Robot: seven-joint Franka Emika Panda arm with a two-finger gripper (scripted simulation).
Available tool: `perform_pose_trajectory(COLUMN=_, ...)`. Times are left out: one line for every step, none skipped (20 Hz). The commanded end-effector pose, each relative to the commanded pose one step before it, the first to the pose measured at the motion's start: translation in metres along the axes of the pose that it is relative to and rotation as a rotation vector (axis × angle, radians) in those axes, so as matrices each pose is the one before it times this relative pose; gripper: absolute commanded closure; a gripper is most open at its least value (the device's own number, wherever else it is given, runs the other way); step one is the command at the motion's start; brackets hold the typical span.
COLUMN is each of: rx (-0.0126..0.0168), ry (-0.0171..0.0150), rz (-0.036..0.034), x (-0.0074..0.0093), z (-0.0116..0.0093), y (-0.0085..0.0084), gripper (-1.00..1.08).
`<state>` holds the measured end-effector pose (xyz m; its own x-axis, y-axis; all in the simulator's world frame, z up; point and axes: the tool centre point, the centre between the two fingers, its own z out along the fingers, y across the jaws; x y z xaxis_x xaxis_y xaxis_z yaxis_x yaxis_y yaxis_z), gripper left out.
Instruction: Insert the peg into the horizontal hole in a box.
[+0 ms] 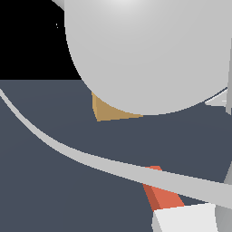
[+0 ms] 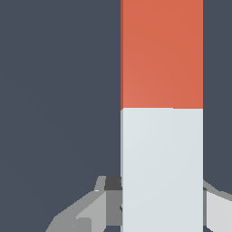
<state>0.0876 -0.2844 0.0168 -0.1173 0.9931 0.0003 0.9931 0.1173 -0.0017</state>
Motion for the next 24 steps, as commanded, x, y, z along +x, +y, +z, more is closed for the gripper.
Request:
perform_pose_trajectory(rx=-0.00114, ry=0.00005, rz=-0.00325, x=0.00506, z=-0.00179, y=0.00136, gripper=1.08)
perform_pose_trajectory(rx=-0.00001, ry=0.00000, rz=-0.00120, x=0.00263, z=-0.00069, y=0.00032, gripper=1.08)
perform_pose_trajectory(rx=-0.00001, ry=0.00000, rz=-0.00120, x=0.00295, z=-0.00081, y=0.00030, gripper=1.08)
perform_pose_trajectory(rx=-0.00001, ry=0.00000, rz=-0.00154, x=0.00353, z=-0.00094, y=0.00040, gripper=1.08)
perform_pose_trajectory(rx=-0.00001, ry=0.00000, rz=-0.00183, x=0.00408, z=-0.00108, y=0.00048, gripper=1.08)
perform_pose_trajectory(rx=-0.00001, ry=0.00000, rz=-0.00195, x=0.00455, z=-0.00123, y=0.00051, gripper=1.08)
perform_pose_trajectory(rx=-0.00001, ry=0.00000, rz=-0.00229, x=0.00519, z=-0.00139, y=0.00061, gripper=1.08)
perform_pose_trajectory(rx=-0.00001, ry=0.00000, rz=-0.00249, x=0.00578, z=-0.00156, y=0.00066, gripper=1.08)
perform_pose_trajectory(rx=-0.00001, ry=-0.00001, rz=-0.00285, x=0.00651, z=-0.00175, y=0.00076, gripper=1.08)
perform_pose_trajectory(rx=-0.00001, ry=-0.00001, rz=-0.00324, x=0.00731, z=-0.00195, y=0.00087, gripper=1.08)
perform_pose_trajectory(rx=-0.00001, ry=-0.00001, rz=-0.00352, x=0.00810, z=-0.00218, y=0.00095, gripper=1.08)
perform_pose_trajectory(rx=-0.00001, ry=-0.00001, rz=-0.00397, x=0.00906, z=-0.00243, y=0.00108, gripper=1.08)
perform_pose_trajectory(rx=-0.00001, ry=-0.00002, rz=-0.00442, x=0.01009, z=-0.00271, y=0.00121, gripper=1.08)
perform_pose_trajectory(rx=-0.00002, ry=-0.00002, rz=-0.00488, x=0.01116, z=-0.00299, y=0.00135, gripper=1.08)
perform_pose_trajectory(rx=-0.00002, ry=-0.00003, rz=-0.00530, x=0.01218, z=-0.00328, y=0.00148, gripper=1.08)
perform_pose_trajectory(rx=-0.00002, ry=-0.00003, rz=-0.00557, x=0.01271, z=-0.00341, y=0.00157, gripper=1.08)
perform_pose_trajectory(rx=-0.00001, ry=-0.00004, rz=-0.00561, x=0.01283, z=-0.00345, y=0.00160, gripper=1.08)
perform_pose_trajectory(rx=-0.00001, ry=-0.00004, rz=-0.00561, x=0.01290, z=-0.00348, y=0.00162, gripper=1.08)
perform_pose_trajectory(rx=-0.00001, ry=-0.00005, rz=-0.00569, x=0.01301, z=-0.00350, y=0.00166, gripper=1.08)
perform_pose_trajectory(rx=-0.00001, ry=-0.00006, rz=-0.00565, x=0.01302, z=-0.00352, y=0.00167, gripper=1.08)
perform_pose_trajectory(rx=-0.00001, ry=-0.00006, rz=-0.00571, x=0.01310, z=-0.00354, y=0.00172, gripper=1.08)
perform_pose_trajectory(rx=-0.00001, ry=-0.00006, rz=-0.00569, x=0.01312, z=-0.00356, y=0.00174, gripper=1.08)
perform_pose_trajectory(rx=-0.00001, ry=-0.00006, rz=-0.00569, x=0.01312, z=-0.00356, y=0.00177, gripper=1.08)
perform_pose_trajectory(rx=-0.00001, ry=-0.00007, rz=-0.00565, x=0.01303, z=-0.00354, y=0.00178, gripper=1.08)
